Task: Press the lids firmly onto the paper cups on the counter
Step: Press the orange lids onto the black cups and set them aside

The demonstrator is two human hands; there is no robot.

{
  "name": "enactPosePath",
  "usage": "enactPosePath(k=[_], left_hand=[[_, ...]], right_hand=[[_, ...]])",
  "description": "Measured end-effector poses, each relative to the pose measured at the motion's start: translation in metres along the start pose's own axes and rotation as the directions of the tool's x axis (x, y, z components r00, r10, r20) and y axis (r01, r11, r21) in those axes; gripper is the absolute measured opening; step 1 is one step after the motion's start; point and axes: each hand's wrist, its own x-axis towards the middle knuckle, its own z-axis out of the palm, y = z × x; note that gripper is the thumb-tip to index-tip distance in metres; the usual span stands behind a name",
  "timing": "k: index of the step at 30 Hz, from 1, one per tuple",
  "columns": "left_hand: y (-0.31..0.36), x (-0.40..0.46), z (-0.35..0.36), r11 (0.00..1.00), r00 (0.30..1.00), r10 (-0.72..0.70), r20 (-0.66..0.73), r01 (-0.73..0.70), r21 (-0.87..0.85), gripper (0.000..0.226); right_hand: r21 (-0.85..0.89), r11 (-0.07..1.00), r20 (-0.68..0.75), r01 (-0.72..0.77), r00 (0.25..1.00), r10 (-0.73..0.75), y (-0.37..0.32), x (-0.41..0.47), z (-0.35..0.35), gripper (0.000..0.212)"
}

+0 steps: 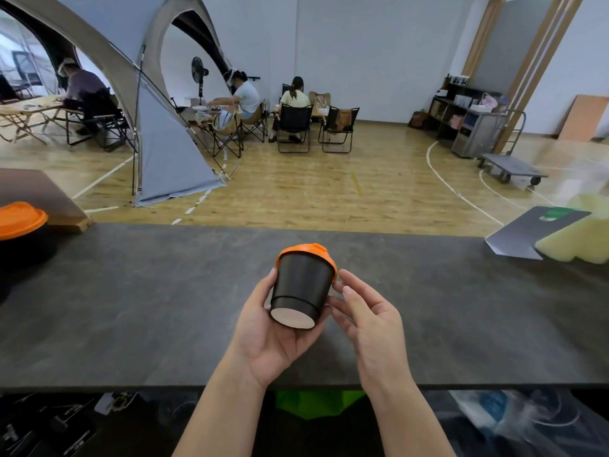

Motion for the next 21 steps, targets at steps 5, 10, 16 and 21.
enactPosePath(k=[5, 10, 16, 21], left_hand=[[0.007, 0.015, -0.008, 0.999, 0.996, 0.042, -0.078, -0.039, 0.036, 0.064], [0.022, 0.019, -0.024, 0.977, 0.971, 0.197, -0.135, -0.182, 0.114, 0.061], [0.033, 0.002, -0.04, 0.719, 0.816, 0.558, -0.148, -0.387, 0.577, 0.065], [0.062, -0.029, -0.067, 0.615, 0.762, 0.642, -0.092, -0.44, 0.654, 0.053]], right_hand=[[0.035, 0.998, 0.043, -0.061, 0.997, 0.059, 0.011, 0.022, 0.004, 0.029], [0.073, 0.987, 0.14, -0.141, 0.982, 0.13, 0.026, 0.033, 0.024, 0.032], [-0.017, 0.981, 0.299, -0.193, 0.935, 0.189, 0.034, 0.026, 0.054, 0.026], [-0.121, 0.989, 0.411, -0.081, 0.903, 0.124, 0.049, 0.013, 0.104, 0.03]])
